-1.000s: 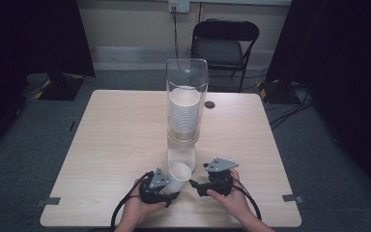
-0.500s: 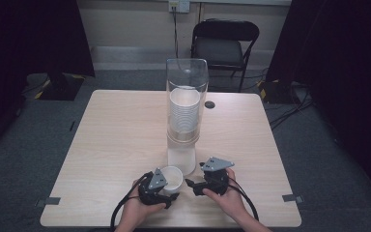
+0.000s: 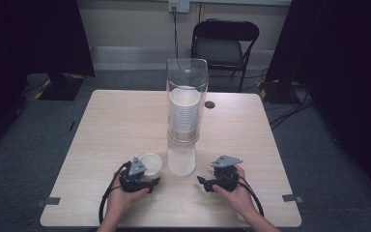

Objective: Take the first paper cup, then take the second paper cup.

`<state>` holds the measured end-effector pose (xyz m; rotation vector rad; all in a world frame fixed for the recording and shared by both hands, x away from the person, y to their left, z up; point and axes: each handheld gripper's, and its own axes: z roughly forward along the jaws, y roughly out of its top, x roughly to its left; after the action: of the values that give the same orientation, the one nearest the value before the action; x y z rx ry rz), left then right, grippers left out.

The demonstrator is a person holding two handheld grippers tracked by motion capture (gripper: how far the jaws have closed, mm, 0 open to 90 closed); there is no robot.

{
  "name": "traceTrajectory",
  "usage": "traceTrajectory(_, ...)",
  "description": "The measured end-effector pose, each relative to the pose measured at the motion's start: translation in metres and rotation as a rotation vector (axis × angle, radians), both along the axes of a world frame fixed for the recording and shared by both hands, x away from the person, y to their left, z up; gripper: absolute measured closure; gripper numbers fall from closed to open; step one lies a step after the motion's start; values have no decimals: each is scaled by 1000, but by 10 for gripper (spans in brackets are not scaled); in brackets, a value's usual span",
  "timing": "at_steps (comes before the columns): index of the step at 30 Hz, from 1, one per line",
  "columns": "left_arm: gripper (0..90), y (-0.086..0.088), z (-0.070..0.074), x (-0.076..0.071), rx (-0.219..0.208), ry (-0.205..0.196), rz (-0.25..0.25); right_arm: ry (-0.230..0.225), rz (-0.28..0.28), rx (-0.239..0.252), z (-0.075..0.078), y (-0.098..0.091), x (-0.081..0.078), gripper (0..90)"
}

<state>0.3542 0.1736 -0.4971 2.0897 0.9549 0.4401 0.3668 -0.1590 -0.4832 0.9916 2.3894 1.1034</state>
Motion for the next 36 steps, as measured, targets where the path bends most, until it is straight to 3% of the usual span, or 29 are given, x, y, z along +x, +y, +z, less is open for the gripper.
traceTrajectory(2, 264, 8, -3, 3, 2, 32, 59, 6, -7, 2, -1, -2, 1, 200)
traceTrajectory(3, 215, 9, -4, 3, 13, 36, 66, 8, -4, 1, -1, -2, 1, 204)
traceTrajectory(9, 155, 16, -4, -7, 24, 42, 67, 10, -2, 6, 2, -3, 0, 191)
traceTrajectory(11, 154, 23, -4, -12, 35, 39, 58, 1, 15, 20, 4, -4, 0, 143)
traceTrajectory(17, 147, 40, -4, -26, 37, 41, 31, 8, 73, 35, 6, 1, 1, 148)
traceTrajectory(25, 145, 40, -5, -26, 33, 39, 32, 7, 109, 19, 9, 10, 2, 149)
traceTrajectory(36, 143, 40, -5, -26, 35, 40, 32, 12, 100, 79, 23, 16, 10, 149)
